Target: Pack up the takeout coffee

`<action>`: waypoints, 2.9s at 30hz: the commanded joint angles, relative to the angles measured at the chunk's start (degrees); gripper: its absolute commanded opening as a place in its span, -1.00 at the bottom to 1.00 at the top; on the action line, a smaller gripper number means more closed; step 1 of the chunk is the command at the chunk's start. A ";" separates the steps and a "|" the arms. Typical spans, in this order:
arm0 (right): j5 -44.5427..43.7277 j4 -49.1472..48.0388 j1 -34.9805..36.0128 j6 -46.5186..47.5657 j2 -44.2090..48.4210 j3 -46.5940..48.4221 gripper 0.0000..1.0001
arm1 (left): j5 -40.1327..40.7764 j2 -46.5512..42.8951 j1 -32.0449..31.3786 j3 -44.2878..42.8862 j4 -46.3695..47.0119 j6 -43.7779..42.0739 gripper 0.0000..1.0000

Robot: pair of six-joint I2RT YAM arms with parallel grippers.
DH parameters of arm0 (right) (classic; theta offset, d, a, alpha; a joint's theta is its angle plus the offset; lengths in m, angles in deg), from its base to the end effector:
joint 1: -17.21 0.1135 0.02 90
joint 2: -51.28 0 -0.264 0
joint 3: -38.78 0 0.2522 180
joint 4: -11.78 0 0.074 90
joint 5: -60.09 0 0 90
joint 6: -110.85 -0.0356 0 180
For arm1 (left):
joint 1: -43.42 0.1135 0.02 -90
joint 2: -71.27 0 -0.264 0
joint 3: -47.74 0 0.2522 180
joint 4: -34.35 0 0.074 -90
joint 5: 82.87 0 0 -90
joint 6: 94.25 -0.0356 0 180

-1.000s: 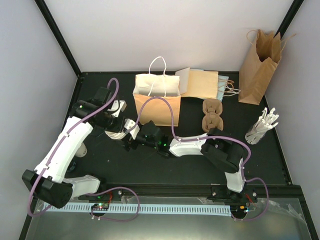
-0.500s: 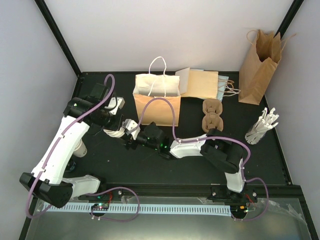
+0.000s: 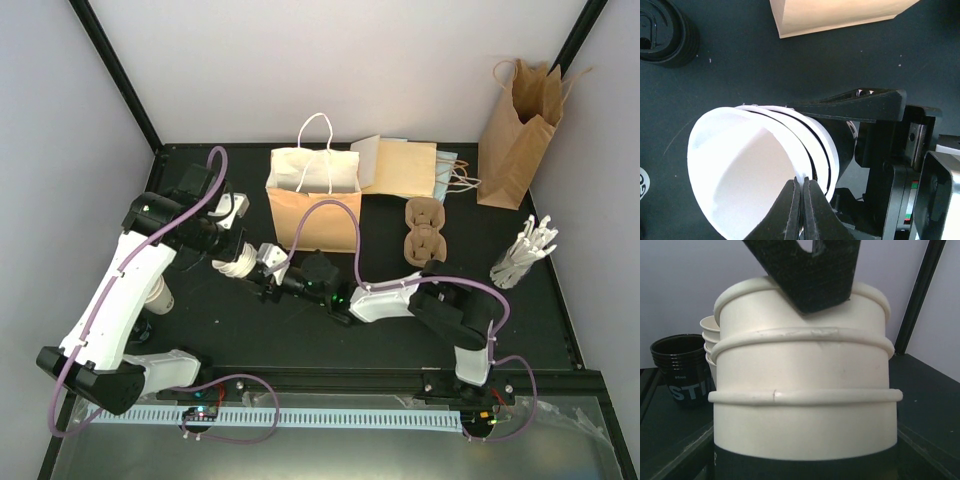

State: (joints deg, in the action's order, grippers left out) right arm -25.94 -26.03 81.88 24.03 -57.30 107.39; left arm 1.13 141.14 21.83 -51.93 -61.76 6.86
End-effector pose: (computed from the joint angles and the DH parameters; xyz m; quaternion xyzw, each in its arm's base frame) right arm 0.1718 0.3688 0.1976 -0.4217 0.5839 0.3758 0.5830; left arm 0.1771 -0.0741 0.3865 0.1000 0.9723 -0.1069 0.1823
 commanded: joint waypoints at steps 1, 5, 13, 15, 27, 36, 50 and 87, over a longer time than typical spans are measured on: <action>-3.28 7.65 -0.59 0.92 -0.42 -5.16 0.56 | 7.90 -1.22 0.40 -4.31 -1.32 -0.67 -0.97; -3.59 7.51 -0.66 1.44 0.82 -7.04 0.56 | 11.06 -1.15 0.40 -4.22 -1.16 -0.35 -0.97; -4.39 5.85 -0.66 1.82 2.22 -9.81 0.57 | 15.10 -0.96 0.66 -4.69 -1.34 -0.50 -0.97; -4.28 5.76 -0.57 1.83 2.27 -9.93 0.57 | 16.88 -0.99 0.87 -5.66 -2.01 -0.36 -0.97; -4.92 5.91 -0.59 3.03 2.96 -10.85 0.58 | 20.26 -4.49 1.10 -8.05 -0.16 -0.90 -0.97; -5.03 6.09 -0.59 3.32 3.19 -11.17 0.60 | 26.27 -4.43 1.11 -9.47 -1.09 -1.01 -0.97; -4.31 6.31 -0.64 3.79 3.02 -10.51 0.64 | 26.75 -5.86 1.19 -10.10 0.79 -2.20 -0.97; -8.96 2.95 -0.97 3.32 17.48 -18.94 0.67 | 24.57 3.14 1.99 15.43 10.91 4.09 -0.97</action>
State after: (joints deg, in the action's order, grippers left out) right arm -33.02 -19.28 81.13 27.38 -42.98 88.94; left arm 24.93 142.50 23.30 -37.71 -52.89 8.67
